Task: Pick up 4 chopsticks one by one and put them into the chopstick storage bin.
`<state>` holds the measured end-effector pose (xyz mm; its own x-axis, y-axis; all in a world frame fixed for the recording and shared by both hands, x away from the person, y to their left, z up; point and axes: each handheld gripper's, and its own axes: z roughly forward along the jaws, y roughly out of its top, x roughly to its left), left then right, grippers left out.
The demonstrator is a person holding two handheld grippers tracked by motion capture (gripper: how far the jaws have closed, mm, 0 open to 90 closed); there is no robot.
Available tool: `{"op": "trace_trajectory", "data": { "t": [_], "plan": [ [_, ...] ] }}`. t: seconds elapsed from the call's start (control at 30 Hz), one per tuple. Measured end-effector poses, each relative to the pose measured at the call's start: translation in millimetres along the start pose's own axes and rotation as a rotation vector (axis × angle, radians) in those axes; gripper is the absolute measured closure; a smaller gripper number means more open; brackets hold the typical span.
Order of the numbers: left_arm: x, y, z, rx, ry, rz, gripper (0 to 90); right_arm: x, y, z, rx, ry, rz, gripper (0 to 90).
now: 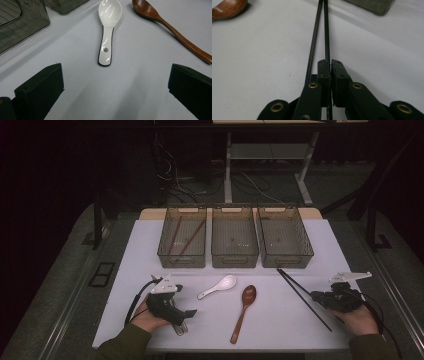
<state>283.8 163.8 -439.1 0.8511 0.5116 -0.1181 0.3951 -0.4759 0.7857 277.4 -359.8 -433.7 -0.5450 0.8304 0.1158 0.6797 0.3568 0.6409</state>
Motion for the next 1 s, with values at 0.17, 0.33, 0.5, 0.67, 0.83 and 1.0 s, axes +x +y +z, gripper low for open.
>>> {"op": "trace_trajectory", "data": {
  "t": [0.17,0.33,0.5,0.67,0.83,1.0],
  "plan": [
    [0.0,0.0,-0.1,0.0,0.0,0.0,0.0,-1.1,0.1,-6.0,-0.023,0.002,-0.01,85.8],
    [0.1,0.1,-0.1,0.0,0.001,0.0,0.0,1.2,0.7,-12.5,-0.052,0.016,-0.026,85.8],
    [-0.2,0.2,-0.6,0.0,-0.001,0.0,0.0,4.5,2.0,-17.0,-0.072,0.032,-0.038,85.8],
    [-0.2,0.1,-0.7,-0.002,-0.003,0.0,0.0,9.9,3.9,-22.8,-0.095,0.067,-0.054,85.8],
    [-1.0,0.2,-0.5,-0.002,-0.008,0.005,0.0,15.3,8.2,-23.4,-0.116,0.098,-0.074,85.8],
    [-0.8,0.1,-0.7,-0.004,-0.009,0.004,0.0,20.3,12.0,-25.0,-0.133,0.128,-0.083,85.8]
  ]
}}
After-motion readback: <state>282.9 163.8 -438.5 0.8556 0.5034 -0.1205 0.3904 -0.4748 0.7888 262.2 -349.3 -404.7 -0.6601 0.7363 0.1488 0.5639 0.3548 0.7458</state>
